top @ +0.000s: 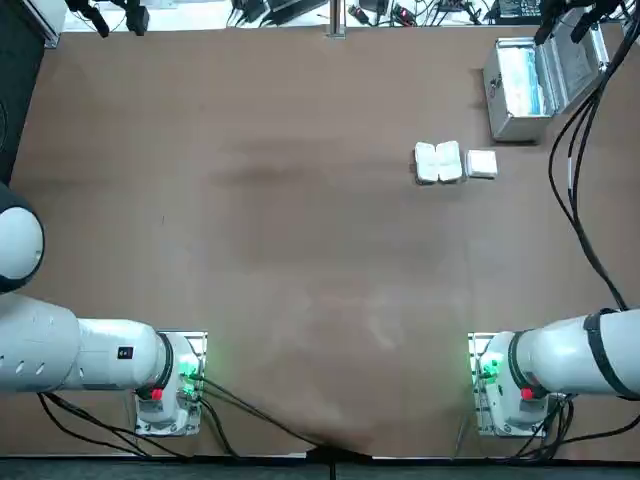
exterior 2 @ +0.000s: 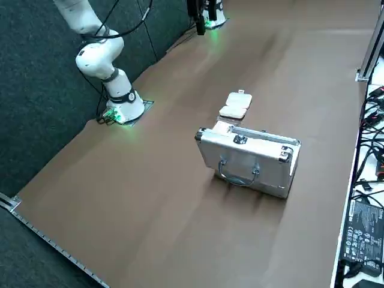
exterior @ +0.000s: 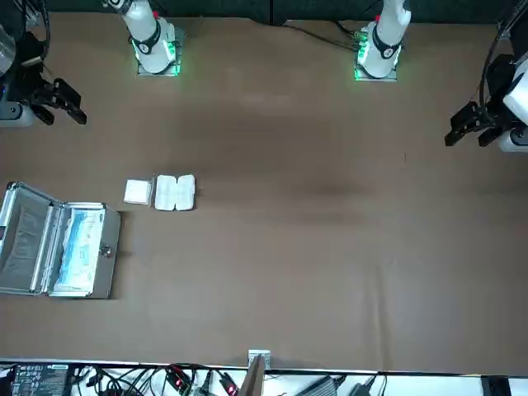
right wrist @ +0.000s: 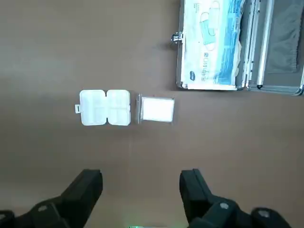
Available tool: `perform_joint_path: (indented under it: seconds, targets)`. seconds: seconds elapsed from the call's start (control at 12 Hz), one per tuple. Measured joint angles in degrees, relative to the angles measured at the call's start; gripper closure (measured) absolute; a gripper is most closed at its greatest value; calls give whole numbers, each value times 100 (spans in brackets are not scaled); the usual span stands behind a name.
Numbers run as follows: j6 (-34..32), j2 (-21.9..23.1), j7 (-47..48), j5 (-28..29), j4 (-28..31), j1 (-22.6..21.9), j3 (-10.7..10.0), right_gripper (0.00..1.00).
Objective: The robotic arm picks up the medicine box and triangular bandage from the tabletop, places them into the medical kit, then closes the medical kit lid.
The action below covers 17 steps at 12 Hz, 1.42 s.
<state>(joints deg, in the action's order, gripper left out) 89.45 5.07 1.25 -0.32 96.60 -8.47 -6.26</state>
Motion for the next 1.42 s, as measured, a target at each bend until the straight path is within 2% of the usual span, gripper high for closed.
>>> perform_joint_path:
  seconds: [0.33,0.58,1.08,1.17,1.42]
  targets:
    - [-2,-126,0,1,5,-5,9,0]
    - [146,-425,0,10,49,-143,60,0]
    - [1156,-1578,148,61,97,-542,104,0]
    - [1522,-1912,600,96,99,-688,105,0]
    - [1992,-2351,1437,91,98,-1077,111,0]
